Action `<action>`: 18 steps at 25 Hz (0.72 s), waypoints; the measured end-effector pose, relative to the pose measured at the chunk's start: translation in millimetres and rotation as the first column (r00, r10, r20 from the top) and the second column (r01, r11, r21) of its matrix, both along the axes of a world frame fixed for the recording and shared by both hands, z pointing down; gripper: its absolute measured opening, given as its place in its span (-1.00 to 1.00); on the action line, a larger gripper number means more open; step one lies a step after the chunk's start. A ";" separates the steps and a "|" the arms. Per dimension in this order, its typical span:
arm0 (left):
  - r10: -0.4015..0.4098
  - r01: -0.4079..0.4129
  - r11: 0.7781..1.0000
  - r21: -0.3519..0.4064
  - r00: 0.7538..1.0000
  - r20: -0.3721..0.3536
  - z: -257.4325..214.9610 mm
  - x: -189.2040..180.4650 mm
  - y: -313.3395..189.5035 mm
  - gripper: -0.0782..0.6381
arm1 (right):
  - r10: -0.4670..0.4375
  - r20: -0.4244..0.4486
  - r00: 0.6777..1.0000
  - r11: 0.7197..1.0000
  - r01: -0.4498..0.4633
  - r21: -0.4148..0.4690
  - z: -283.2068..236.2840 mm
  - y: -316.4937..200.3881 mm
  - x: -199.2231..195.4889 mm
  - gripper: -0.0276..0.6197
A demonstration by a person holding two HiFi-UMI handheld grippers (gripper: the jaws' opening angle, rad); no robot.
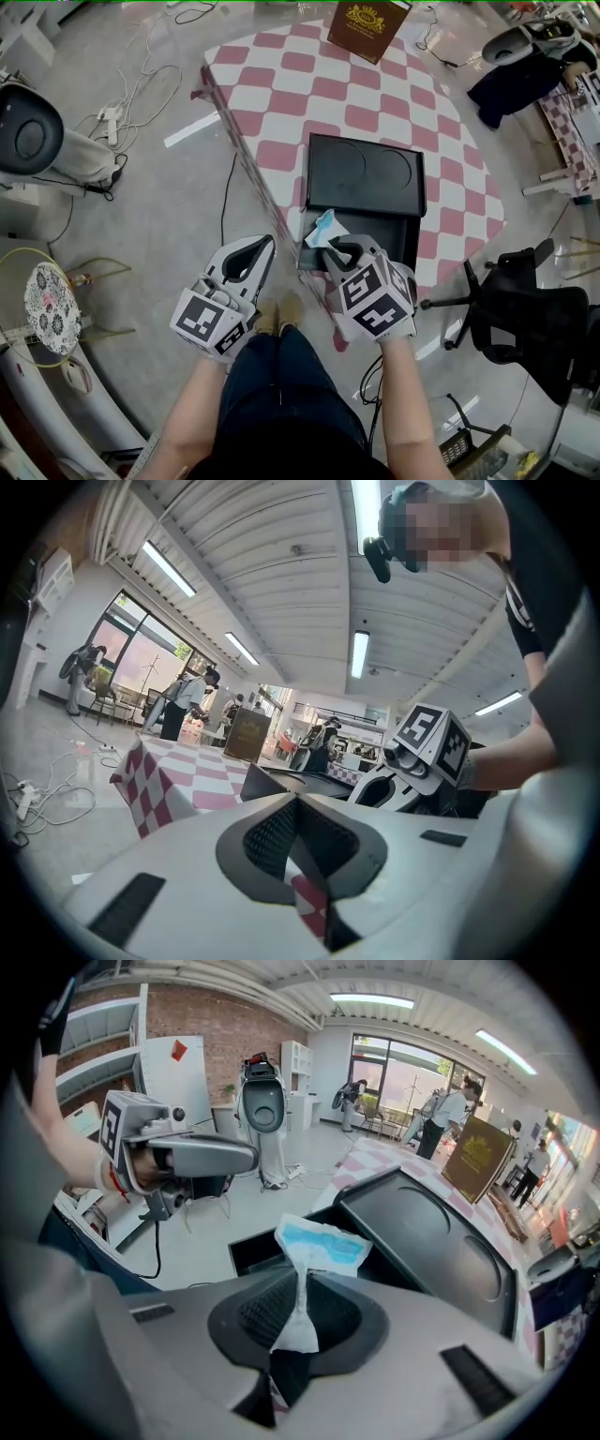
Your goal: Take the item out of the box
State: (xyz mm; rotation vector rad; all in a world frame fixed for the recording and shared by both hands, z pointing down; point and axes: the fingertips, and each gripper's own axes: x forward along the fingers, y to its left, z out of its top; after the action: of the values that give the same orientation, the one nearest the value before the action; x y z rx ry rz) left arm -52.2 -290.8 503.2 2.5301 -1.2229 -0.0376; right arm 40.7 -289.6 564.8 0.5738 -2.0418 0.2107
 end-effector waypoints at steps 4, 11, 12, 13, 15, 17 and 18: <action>0.016 -0.016 1.000 0.009 1.000 0.001 -3.3 5.6 -2.2 -0.78 | -0.029 0.011 1.000 1.000 0.029 -0.001 -5.1 3.2 -0.1 -0.80; 0.046 -0.046 0.999 0.025 0.999 -0.004 -12.5 17.7 -2.4 -0.78 | -0.063 0.003 0.998 0.998 0.063 0.011 -17.0 10.1 3.2 -0.81; 0.049 -0.049 0.998 0.027 0.999 -0.004 -14.0 19.4 -2.7 -0.78 | -0.062 0.003 0.998 0.998 0.062 0.012 -18.6 10.7 4.5 -0.81; 0.053 -0.053 0.998 0.029 0.999 -0.005 -15.5 21.0 -2.9 -0.78 | -0.061 0.005 0.998 0.998 0.061 0.013 -20.2 11.2 5.8 -0.81; 0.061 -0.060 0.998 0.033 0.998 -0.006 -18.5 23.7 -3.6 -0.78 | -0.057 0.008 0.998 0.998 0.057 0.014 -23.6 12.3 8.3 -0.81; 0.066 -0.066 0.997 0.038 0.998 -0.007 -21.6 26.1 -4.3 -0.78 | -0.054 0.012 0.998 0.998 0.054 0.016 -27.2 13.2 10.4 -0.81; 0.069 -0.068 0.997 0.041 0.998 -0.007 -22.9 27.1 -4.3 -0.78 | -0.053 0.016 0.998 0.999 0.052 0.016 -28.9 13.7 11.2 -0.81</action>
State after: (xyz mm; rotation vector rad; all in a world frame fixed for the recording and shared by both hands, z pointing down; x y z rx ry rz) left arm -25.1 -295.1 480.3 2.6020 -1.1422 -0.0578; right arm 51.8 -275.8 535.9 0.5289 -2.0730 0.1692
